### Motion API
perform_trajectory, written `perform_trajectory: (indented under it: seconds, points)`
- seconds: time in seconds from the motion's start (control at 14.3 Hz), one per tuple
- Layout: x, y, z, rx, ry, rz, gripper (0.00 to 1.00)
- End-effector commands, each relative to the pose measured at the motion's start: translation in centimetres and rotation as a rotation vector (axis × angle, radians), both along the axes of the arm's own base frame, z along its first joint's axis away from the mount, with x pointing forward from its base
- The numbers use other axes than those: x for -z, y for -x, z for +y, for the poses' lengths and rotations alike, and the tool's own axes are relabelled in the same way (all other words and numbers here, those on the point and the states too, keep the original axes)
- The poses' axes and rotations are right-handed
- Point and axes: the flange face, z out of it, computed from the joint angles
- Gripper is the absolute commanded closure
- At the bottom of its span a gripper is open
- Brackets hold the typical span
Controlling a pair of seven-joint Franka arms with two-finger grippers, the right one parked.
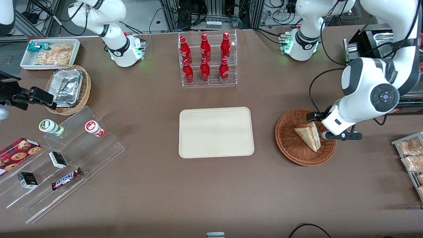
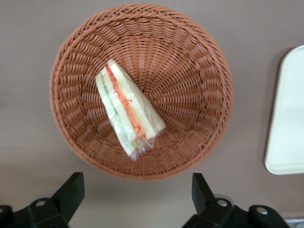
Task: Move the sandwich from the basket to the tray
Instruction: 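Move the left gripper down over the wrapped sandwich in the wicker basket, then close the left gripper on the sandwich's wrapped edge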
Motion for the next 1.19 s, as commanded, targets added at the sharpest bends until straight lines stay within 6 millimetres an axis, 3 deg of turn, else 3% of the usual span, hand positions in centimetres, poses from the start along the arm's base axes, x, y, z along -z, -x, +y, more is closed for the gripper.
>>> perform_trajectory:
  seconds: [0.0, 0.14, 0.28, 0.56, 1.12]
  points:
    - [1.8, 0.7, 0.7, 0.01, 0.001, -0.027, 0.0]
    - [4.2, 1.8, 2.5, -0.026, -0.002, -0.067, 0.0]
    - [6.0, 2.9, 2.6, -0.067, 0.008, -0.138, 0.0]
    - [6.7, 2.9, 2.9, -0.446, -0.034, -0.138, 0.0]
    - [9.5, 2.4, 1.9, -0.825, -0.064, -0.119, 0.0]
